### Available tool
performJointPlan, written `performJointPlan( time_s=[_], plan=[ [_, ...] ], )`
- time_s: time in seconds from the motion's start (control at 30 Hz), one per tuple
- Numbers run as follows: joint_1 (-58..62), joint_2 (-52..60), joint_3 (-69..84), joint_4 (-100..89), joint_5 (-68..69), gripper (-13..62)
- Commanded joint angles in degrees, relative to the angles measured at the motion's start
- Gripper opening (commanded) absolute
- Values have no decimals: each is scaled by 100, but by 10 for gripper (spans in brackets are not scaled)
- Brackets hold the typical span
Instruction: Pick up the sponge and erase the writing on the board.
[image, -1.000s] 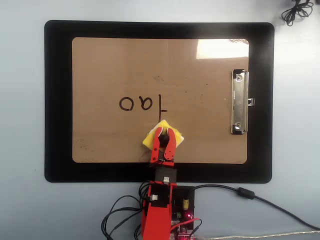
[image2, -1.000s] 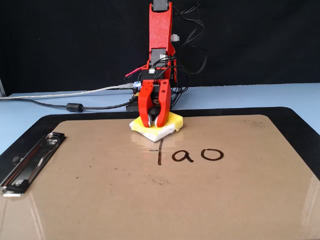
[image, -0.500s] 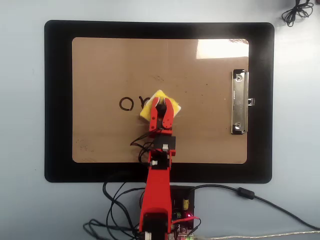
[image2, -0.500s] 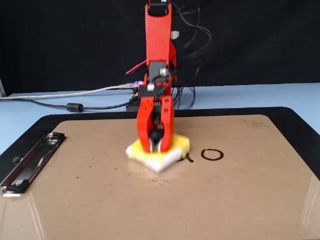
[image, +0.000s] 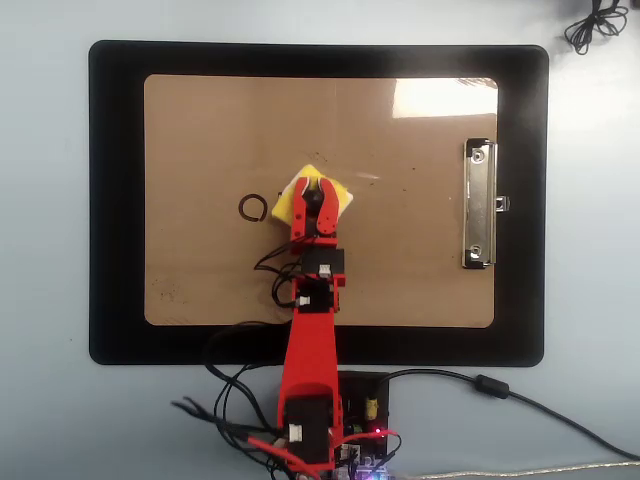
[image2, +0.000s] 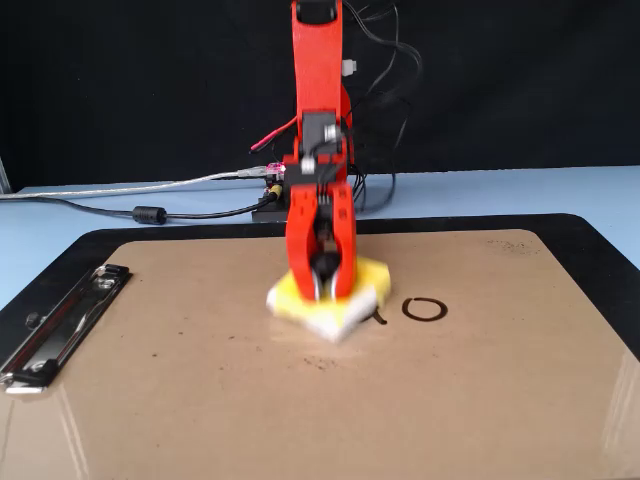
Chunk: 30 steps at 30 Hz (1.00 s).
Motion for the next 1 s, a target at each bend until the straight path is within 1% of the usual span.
performJointPlan(
  time_s=[0.0, 0.07, 0.13, 0.33, 0.43, 0.47, 0.53, 0.63, 0.67, 0.73, 0.77, 0.8, 0.87, 0.97],
  plan=[
    [-281, -747, -606, -79, -185, -80],
    [-475, -923, -940, -62, -246, -80],
    [-606, -791, -738, -62, -316, -80],
    [-1125, 1529, 1811, -53, -545, -80],
    [-1134, 2065, 2259, -26, -536, -80],
    [-1160, 2013, 2250, -26, -536, -80],
    [-1230, 1494, 1802, -53, -501, -80],
    [-1213, 0, 396, -70, -510, -80],
    [-1204, -633, -308, -62, -510, -80],
    [-1195, -1362, -1169, -62, -501, -80],
    [-1204, -1529, -1415, -62, -510, -80],
    [-1204, -1556, -1485, -62, -510, -80],
    [-1213, -1362, -1090, -62, -510, -80],
    [-1257, -220, 167, -62, -510, -80]
  ],
)
